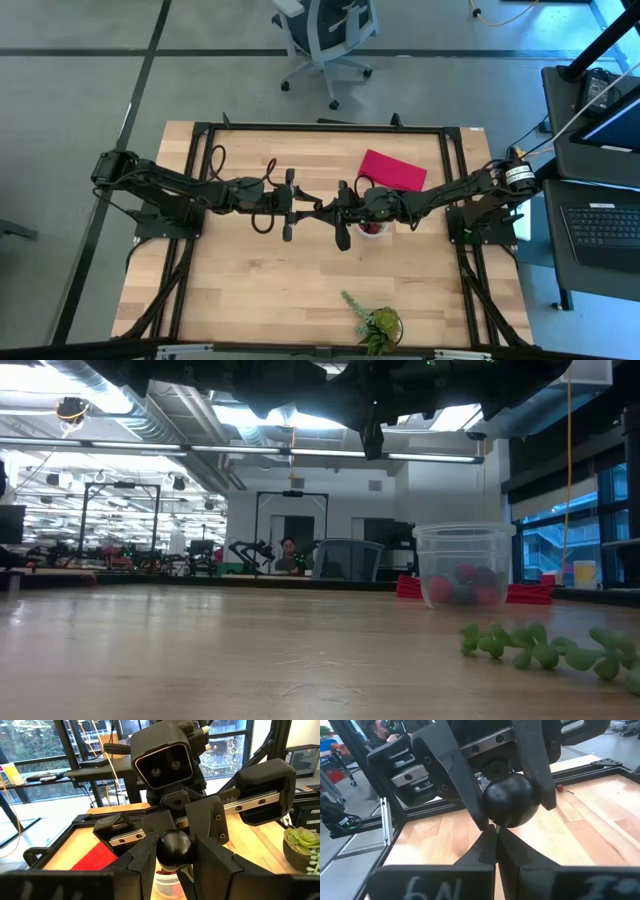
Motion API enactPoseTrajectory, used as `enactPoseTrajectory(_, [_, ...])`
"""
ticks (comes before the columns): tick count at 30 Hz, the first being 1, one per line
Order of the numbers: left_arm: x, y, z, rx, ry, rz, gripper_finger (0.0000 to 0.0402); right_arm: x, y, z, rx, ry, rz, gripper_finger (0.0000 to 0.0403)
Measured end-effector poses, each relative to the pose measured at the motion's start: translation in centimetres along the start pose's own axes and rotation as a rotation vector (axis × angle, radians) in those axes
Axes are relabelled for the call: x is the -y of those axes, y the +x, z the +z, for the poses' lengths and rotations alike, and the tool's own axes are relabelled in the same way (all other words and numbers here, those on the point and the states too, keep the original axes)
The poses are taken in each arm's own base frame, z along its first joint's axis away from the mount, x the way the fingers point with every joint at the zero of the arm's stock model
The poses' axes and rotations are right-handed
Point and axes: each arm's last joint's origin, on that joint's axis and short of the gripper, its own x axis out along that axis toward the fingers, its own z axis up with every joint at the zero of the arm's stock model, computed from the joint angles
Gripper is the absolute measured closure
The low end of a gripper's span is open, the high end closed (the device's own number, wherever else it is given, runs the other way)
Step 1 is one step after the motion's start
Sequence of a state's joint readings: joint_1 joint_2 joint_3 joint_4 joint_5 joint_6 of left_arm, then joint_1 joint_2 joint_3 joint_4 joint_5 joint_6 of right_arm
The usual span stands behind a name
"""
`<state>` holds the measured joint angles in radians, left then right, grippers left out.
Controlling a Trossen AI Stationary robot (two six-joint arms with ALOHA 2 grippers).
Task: Pick and placing Produce into tupperware
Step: Put the black cherry into the transparent container
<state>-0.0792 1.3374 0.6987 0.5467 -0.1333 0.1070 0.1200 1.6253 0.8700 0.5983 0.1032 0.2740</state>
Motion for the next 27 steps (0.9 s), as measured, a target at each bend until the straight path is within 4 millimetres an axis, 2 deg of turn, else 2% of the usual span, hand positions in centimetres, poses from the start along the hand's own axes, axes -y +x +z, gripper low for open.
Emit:
enactPoseTrajectory(19, [0.03,0.00,-0.24,-0.024,0.010,-0.003,0.0274,0.13,-0.03,-0.42,-0.045,-0.045,-0.014,0.0401])
enactPoseTrajectory(22, [0.02,0.00,-0.30,-0.030,0.007,-0.003,0.0250,0.13,-0.05,-0.54,-0.055,-0.047,-0.014,0.0401])
enactPoseTrajectory(27, [0.02,-0.03,-0.28,-0.031,0.007,-0.003,0.0184,0.15,-0.05,-0.55,-0.056,-0.047,-0.015,0.0401])
